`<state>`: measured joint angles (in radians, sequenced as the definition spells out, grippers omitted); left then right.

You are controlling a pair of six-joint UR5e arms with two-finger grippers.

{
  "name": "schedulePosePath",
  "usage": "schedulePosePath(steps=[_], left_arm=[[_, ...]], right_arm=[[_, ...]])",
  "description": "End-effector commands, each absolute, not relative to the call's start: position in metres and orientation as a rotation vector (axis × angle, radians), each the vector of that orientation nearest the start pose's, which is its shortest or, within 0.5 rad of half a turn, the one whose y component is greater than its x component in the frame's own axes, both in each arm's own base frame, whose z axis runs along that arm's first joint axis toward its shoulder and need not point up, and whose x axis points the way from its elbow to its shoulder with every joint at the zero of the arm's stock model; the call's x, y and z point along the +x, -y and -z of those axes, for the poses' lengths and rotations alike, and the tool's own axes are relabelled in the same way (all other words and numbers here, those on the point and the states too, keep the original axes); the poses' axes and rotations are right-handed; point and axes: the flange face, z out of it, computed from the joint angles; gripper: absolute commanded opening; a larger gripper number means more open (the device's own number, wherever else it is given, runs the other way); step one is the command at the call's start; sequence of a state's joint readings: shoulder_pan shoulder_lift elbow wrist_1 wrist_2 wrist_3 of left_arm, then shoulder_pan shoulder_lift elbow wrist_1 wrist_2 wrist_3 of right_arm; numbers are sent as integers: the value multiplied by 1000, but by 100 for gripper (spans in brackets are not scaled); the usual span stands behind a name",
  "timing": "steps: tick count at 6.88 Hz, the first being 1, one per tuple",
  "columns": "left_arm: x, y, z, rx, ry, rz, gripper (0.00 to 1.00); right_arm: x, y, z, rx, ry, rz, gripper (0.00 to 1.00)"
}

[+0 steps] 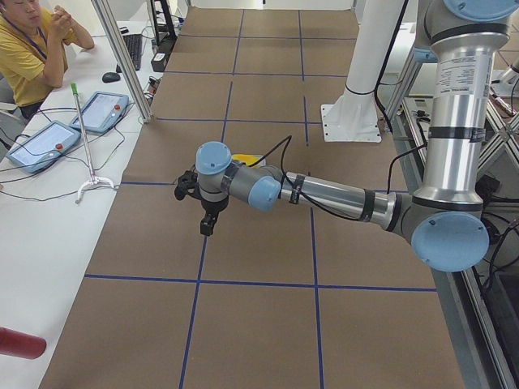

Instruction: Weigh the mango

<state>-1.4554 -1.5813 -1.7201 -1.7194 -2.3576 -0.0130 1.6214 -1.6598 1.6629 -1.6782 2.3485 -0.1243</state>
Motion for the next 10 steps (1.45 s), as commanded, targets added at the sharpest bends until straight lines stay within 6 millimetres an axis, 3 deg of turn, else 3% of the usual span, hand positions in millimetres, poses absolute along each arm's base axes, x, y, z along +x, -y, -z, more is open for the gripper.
schedulePosePath(steps=[1, 3, 4, 5, 7, 10], left_arm=[[-108, 483, -623, 156, -750, -232, 100], [-115, 466, -639, 99, -741, -215, 100], [-113, 457, -662, 83, -750, -208, 100], [-113, 458, -671, 107, -742, -217, 100], [-114, 464, -650, 121, -734, -231, 100], [-114, 459, -647, 105, -742, -174, 100]], right_arm=[[86, 443, -665, -29, 783, 30, 100], [86, 442, -666, -31, 783, 29, 100], [86, 442, -666, -31, 783, 29, 100], [86, 442, -666, -31, 783, 29, 100], [86, 442, -666, -31, 783, 29, 100], [86, 442, -666, -31, 783, 29, 100]])
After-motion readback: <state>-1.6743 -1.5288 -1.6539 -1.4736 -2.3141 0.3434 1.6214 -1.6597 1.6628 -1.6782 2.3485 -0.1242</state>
